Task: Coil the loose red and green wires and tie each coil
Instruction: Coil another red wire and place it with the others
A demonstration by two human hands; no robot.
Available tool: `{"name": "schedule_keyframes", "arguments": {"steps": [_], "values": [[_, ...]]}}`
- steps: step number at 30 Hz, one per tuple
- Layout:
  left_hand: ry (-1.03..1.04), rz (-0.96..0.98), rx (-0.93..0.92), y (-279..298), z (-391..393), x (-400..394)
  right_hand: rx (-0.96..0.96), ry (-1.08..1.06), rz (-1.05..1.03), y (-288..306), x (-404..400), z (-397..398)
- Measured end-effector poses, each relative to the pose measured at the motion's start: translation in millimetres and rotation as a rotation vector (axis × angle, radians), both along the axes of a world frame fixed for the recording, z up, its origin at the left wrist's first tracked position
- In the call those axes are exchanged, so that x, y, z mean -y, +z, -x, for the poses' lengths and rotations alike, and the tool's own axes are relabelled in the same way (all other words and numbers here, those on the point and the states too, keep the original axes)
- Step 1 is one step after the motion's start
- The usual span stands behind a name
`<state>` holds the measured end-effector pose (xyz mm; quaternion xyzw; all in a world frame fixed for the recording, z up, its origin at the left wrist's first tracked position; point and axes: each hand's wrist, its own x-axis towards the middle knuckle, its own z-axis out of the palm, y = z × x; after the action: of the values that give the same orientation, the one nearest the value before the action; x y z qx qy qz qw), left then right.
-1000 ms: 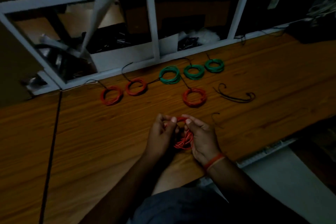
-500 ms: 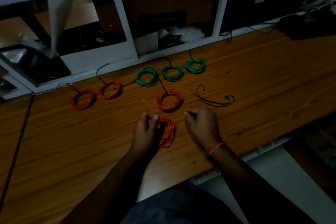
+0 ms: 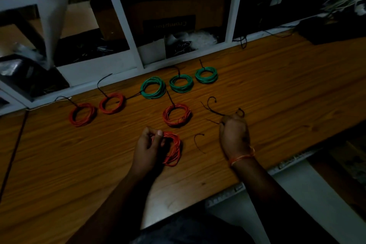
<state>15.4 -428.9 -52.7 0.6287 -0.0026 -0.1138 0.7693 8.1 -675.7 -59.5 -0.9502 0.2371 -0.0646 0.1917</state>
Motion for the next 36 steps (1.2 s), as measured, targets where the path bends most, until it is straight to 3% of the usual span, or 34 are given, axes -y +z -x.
{"name": "schedule_keyframes", "arguments": {"steps": [3,5,7,9,12,17,24,31,36], "values": [[0.005,-0.011,0.001,1.3,0.3,-0.8,0.062,0.088,0.092,-4.7,-8.9,11.9],[0.006,-0.018,-0.002,2.5,0.7,-0.6,0.238,0.147,0.013,-1.6,-14.6,22.2],[0.017,-0.026,-0.006,1.8,0.3,-0.2,0.492,0.188,-0.234,9.4,-23.8,32.2],[0.027,-0.021,-0.011,-1.6,-1.8,-0.6,0.608,0.212,-0.615,27.8,-39.6,44.7],[0.033,0.001,-0.023,-5.1,-3.6,0.6,0.549,0.277,-1.020,51.7,-65.1,54.8],[0.056,0.006,-0.047,-3.0,-3.8,1.4,0.414,0.415,-1.151,55.2,-88.9,59.1],[0.102,0.139,-0.102,0.7,-2.3,3.6,0.394,0.439,-0.688,28.8,-94.9,51.8],[0.085,0.166,-0.063,-1.6,-1.9,0.4,0.614,0.658,-0.081,14.6,-98.4,47.1],[0.072,0.189,-0.068,-4.2,-0.7,-1.7,0.676,0.654,0.039,13.4,-108.2,46.6]]}}
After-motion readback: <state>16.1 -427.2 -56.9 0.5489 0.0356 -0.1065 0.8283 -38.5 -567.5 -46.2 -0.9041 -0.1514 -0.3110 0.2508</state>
